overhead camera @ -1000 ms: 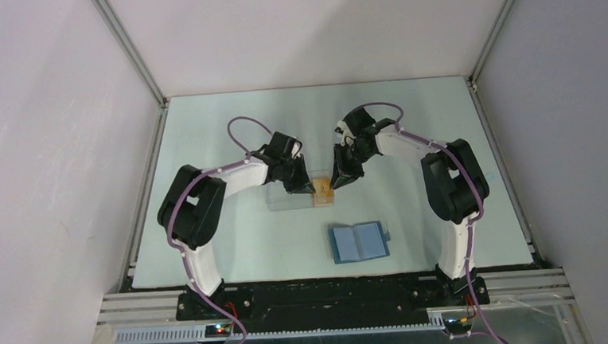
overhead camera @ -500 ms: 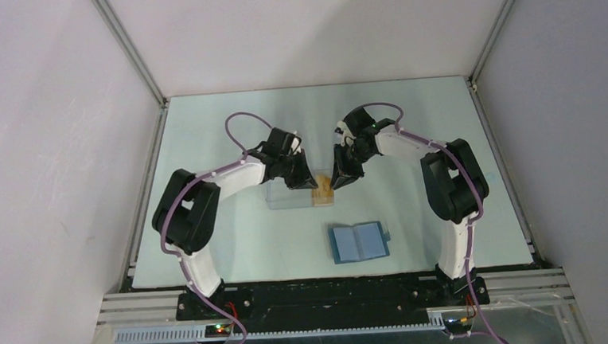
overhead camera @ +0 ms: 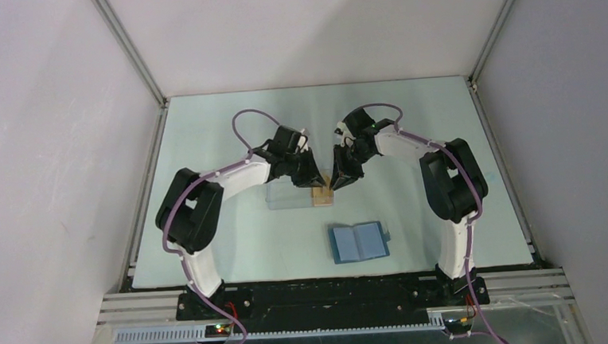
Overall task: Put the credit cards into the card holder
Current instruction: Pick up the credit card from the storage box.
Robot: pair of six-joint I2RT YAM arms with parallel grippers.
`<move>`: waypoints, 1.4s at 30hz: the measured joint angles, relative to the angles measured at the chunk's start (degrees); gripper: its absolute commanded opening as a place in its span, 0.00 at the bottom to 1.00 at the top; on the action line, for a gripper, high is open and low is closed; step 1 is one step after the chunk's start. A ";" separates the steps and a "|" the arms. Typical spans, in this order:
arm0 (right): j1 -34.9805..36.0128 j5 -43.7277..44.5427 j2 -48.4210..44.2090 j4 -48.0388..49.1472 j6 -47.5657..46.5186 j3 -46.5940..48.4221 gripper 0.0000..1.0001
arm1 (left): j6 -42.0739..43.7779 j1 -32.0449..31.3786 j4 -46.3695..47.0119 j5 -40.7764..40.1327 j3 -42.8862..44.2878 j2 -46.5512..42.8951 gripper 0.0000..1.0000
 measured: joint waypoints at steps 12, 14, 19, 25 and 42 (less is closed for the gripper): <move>0.00 0.00 0.00 0.00 0.07 0.00 0.35 | -0.02 -0.09 0.31 -0.26 0.68 2.64 0.15; -0.02 0.00 0.00 0.00 -0.02 0.00 0.36 | -0.02 -0.11 0.26 -0.31 0.66 2.86 0.12; -0.09 -0.02 -0.42 -0.02 0.02 0.00 0.37 | -0.13 -0.11 0.28 -0.50 0.66 2.86 0.00; -0.61 0.09 -3.58 -0.50 0.11 -0.17 0.59 | -0.04 -0.11 0.00 -2.91 -0.44 0.04 0.00; -9.35 -16.52 -33.24 9.99 4.81 -14.64 0.71 | -5.31 -0.09 9.55 -1.16 -13.86 -34.69 0.00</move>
